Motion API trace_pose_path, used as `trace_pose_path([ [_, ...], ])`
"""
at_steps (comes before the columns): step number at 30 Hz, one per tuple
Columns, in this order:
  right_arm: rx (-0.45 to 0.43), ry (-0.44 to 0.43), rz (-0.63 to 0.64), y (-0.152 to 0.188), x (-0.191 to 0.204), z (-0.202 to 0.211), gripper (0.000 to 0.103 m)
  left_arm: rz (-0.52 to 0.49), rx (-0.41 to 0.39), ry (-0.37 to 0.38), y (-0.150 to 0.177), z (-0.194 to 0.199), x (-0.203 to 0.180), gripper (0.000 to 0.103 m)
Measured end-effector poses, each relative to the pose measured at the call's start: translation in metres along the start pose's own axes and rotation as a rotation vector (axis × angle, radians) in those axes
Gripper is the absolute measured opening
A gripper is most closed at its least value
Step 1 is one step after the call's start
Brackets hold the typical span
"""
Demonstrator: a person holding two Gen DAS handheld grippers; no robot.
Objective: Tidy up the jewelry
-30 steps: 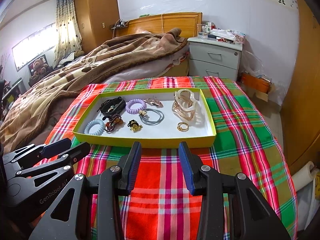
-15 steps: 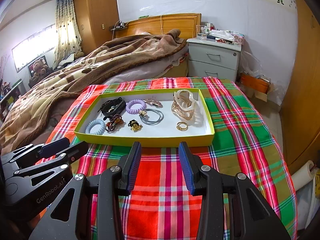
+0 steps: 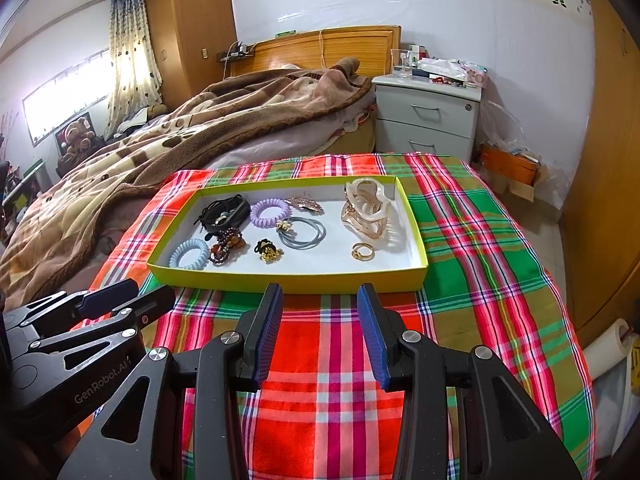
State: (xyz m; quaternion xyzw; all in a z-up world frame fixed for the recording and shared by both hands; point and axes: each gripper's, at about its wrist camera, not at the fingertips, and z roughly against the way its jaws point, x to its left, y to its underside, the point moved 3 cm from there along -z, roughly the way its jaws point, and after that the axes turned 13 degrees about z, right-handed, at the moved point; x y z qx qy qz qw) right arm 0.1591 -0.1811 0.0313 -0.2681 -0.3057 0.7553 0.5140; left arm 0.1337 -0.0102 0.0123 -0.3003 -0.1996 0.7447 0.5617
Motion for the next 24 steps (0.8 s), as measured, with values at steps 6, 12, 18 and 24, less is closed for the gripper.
trace_pose_path([
  [6, 0.002, 0.002, 0.003, 0.0005, 0.0003, 0.0001, 0.04, 0.001, 0.007, 0.003, 0.0005, -0.0007, -0.0006, 0.042],
  [12, 0.003, 0.005, 0.0, 0.0008, 0.0002, -0.0001, 0.04, 0.008, 0.02, 0.002, 0.0013, -0.0028, 0.0002, 0.042],
  [18, 0.003, 0.004, -0.002, 0.0012, -0.0004, -0.0004, 0.04, 0.019, 0.015, 0.003, 0.0001, -0.0015, 0.0022, 0.042],
  [24, 0.003, 0.006, -0.002, 0.0012, -0.0005, -0.0003, 0.04, 0.021, 0.015, -0.002, -0.0002, -0.0016, 0.003, 0.042],
])
